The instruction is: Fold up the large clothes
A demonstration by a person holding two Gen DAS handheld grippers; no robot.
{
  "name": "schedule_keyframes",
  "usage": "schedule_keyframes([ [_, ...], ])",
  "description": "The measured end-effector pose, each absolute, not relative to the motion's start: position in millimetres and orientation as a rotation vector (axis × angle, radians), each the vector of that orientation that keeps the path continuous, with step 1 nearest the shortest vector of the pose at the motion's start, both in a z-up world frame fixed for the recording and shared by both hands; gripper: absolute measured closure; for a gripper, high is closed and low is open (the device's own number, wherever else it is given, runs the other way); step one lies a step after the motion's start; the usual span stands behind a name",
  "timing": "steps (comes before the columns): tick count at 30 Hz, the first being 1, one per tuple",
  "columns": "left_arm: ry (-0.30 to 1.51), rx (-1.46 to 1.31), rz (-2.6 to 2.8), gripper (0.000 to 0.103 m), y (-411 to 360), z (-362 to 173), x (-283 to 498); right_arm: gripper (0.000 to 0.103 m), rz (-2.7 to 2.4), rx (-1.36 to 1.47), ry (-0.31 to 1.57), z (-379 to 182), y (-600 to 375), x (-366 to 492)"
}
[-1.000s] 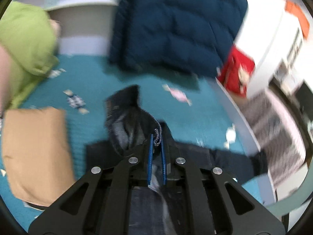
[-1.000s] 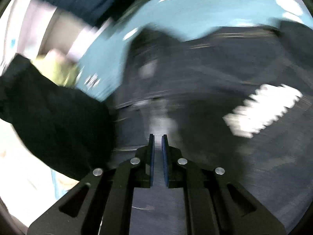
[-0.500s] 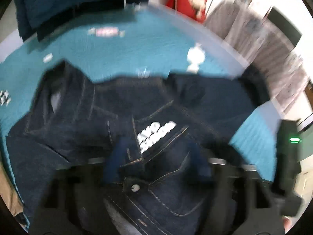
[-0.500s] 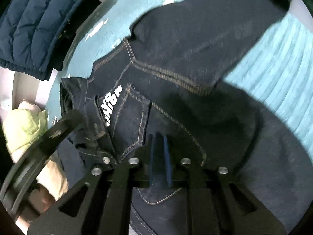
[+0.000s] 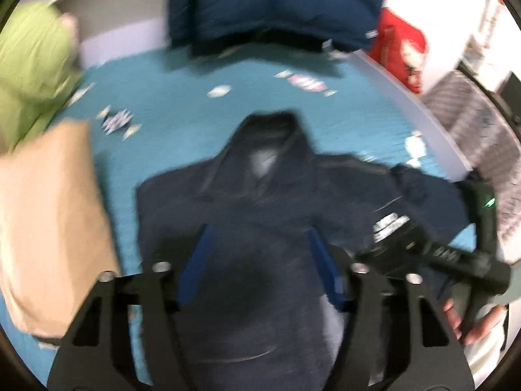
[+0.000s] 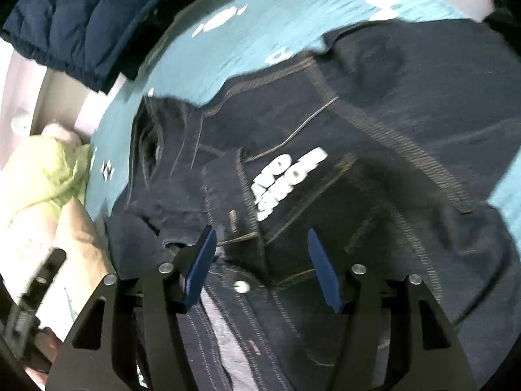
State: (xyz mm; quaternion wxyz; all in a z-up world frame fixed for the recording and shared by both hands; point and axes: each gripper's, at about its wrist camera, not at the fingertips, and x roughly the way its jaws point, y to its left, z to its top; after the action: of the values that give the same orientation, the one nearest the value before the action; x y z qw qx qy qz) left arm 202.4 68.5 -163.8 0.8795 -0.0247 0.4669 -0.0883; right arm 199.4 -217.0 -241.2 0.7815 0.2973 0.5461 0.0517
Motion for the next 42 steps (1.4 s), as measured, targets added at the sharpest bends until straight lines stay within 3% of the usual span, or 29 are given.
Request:
schedule_keyframes([
  [8, 1.209, -0.161, -0.038, 0.081, 124.2, -265.6, 189.4, 0.047, 0.086, 0.557, 1.212, -262.1, -191.5, 223.6],
  [10, 1.178, -0.21, -0.056, 0.081, 129.9, -271.9, 180.8, 0.091, 0.085, 0.515, 1.189, -256.1, -189.3, 228.9],
  [13, 1.179, -0.218, -0.042, 0.086, 134.0, -269.7, 174.8, 0.098, 0.082, 0.514, 1.174, -248.6, -191.3, 237.6],
  [16, 1.178, -0.242, -0.022, 0.094, 140.9, -269.3, 170.7, 0.098, 0.087, 0.467, 1.134, -233.7, -187.4, 247.1],
  [21, 1.173, -0.268, -0.014, 0.095, 143.9, -268.8, 164.8, 0.099, 0.002, 0.387, 1.132, -218.4, -184.7, 252.2],
  [28, 1.174, -0.257, -0.013, 0.094, 142.9, -268.5, 165.8, 0.098, -0.071, 0.426, 1.226, -266.0, -198.3, 241.1],
  [30, 1.174, -0.237, -0.009, 0.094, 140.9, -261.2, 166.3, 0.092, -0.083, 0.358, 1.237, -255.6, -190.3, 241.1],
  [37, 1.024, -0.246, -0.082, 0.094, 138.4, -208.1, 175.8, 0.092, 0.093, 0.337, 0.989, -193.1, -159.1, 227.5],
  [42, 0.991, -0.314, -0.125, 0.097, 130.0, -209.4, 219.6, 0.095, 0.278, 0.249, 1.009, -204.7, -88.4, 245.4],
])
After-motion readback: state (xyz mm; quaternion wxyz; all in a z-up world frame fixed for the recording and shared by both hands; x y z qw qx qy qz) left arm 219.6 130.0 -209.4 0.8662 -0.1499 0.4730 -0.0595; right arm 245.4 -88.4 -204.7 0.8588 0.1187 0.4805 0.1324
